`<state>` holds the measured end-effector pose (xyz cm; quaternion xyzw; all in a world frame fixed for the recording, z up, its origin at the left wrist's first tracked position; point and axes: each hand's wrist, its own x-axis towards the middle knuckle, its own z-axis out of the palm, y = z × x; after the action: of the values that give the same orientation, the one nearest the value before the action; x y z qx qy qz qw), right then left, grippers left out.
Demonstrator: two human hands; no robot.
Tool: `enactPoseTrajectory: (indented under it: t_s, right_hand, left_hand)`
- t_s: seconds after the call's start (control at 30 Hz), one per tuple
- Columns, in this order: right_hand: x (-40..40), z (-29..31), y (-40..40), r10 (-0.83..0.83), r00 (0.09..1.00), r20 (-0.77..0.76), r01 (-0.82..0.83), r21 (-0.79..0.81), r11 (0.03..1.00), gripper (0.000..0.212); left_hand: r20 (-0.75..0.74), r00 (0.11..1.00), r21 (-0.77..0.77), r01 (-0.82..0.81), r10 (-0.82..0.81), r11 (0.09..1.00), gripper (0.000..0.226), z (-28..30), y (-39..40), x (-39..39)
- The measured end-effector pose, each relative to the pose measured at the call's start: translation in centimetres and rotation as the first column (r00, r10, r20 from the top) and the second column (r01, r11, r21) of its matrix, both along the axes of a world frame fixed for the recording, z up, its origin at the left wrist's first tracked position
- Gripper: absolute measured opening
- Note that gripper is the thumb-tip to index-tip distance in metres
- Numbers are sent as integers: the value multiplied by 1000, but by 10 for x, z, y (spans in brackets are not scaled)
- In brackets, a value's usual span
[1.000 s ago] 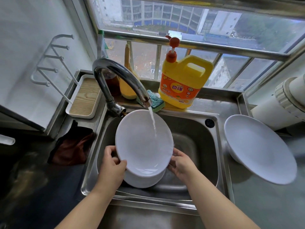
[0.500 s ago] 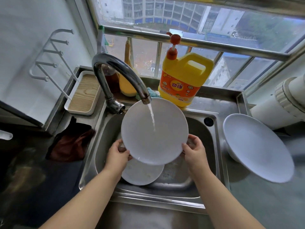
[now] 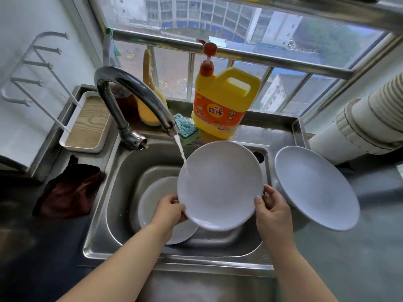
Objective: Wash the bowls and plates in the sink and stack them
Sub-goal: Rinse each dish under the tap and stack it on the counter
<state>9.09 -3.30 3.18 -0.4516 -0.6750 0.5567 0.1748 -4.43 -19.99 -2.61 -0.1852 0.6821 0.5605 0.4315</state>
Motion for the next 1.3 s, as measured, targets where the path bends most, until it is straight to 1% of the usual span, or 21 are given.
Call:
enactPoseTrajectory:
  t_s: [0.07, 0.13, 0.23, 0.33, 0.4, 0.47, 0.57, 0.6, 0.63, 0.67, 0.7, 0.77, 0.8, 0.87, 0.93, 1.0, 1.13, 1.17, 1.23, 1.3]
  right_hand:
    - [2, -9, -3, -2, 999, 41, 3, -16, 1000, 26]
    - [3, -19, -10, 5, 996, 86, 1, -74, 997, 24]
    - [-3, -32, -23, 36, 985, 166, 1, -213, 977, 24]
    - [-14, -44, -32, 91, 971, 222, 3, -389, 921, 22]
    - [-24, -49, -37, 170, 956, 238, -51, -436, 898, 18]
    - [-34, -46, -38, 223, 942, 252, -101, -419, 902, 14]
    - [-47, -34, -34, 256, 939, 231, -167, -346, 923, 9]
    - [-51, -29, -31, 279, 933, 229, -213, -275, 938, 9]
    - [-54, -25, -28, 312, 919, 242, -279, -162, 947, 8]
    - [-56, -20, -26, 347, 900, 266, -351, -34, 936, 8]
    - [-57, -16, -24, 376, 878, 295, -418, 91, 904, 10]
    - [-58, -11, -22, 417, 839, 350, -520, 292, 802, 17]
    - [-58, -9, -22, 426, 823, 375, -557, 387, 735, 20]
    - [-57, -6, -25, 442, 800, 405, -599, 564, 568, 24]
    - [-56, -7, -27, 464, 779, 422, -613, 667, 423, 24]
    - [-53, -10, -28, 464, 771, 436, -612, 710, 349, 26]
    - [-45, -16, -27, 507, 749, 427, -614, 736, 286, 28]
    - [-43, -17, -27, 512, 747, 424, -612, 740, 280, 26]
    - [-41, -19, -24, 516, 741, 430, -630, 711, 312, 25]
    - [-39, -28, -20, 493, 724, 482, -681, 611, 403, 29]
  left_hand:
    - [-46, 999, -59, 22, -24, 998, 30, 5, -9, -2]
    - [-102, 994, -98, 32, -42, 995, 27, 12, -21, -3]
    - [-203, 978, -110, 21, -43, 994, 32, 22, -40, -5]
    - [-286, 956, -208, 6, -67, 978, 34, 25, -61, -8]
    - [-300, 952, -241, -20, -55, 970, 34, 22, -72, -12]
    - [-263, 965, -234, -43, -20, 971, 35, 18, -78, -19]
    - [-186, 982, -243, -6, -40, 970, 41, 10, -84, -28]
    - [-180, 982, -257, 1, -49, 966, 47, 8, -84, -31]
    - [-179, 983, -257, -4, -43, 966, 51, 7, -82, -33]
    - [-178, 984, -241, -21, -23, 970, 48, 10, -79, -34]
    - [-170, 985, -203, -43, 8, 978, 39, 13, -75, -36]
    - [-90, 992, -71, -91, 84, 993, 22, 20, -65, -38]
    - [-25, 992, 2, -125, 125, 992, 19, 27, -58, -38]
    - [114, 976, 119, -201, 188, 972, 26, 38, -46, -41]
    - [227, 946, 182, -273, 230, 945, 35, 42, -38, -45]
    - [305, 918, 212, -326, 254, 921, 38, 44, -34, -48]
    - [372, 865, 220, -436, 338, 873, 19, 47, -26, -47]
    - [385, 856, 213, -447, 346, 869, 18, 46, -25, -47]
    - [386, 860, 194, -428, 332, 883, 18, 44, -24, -46]
    - [353, 880, 176, -395, 317, 902, 17, 41, -26, -43]
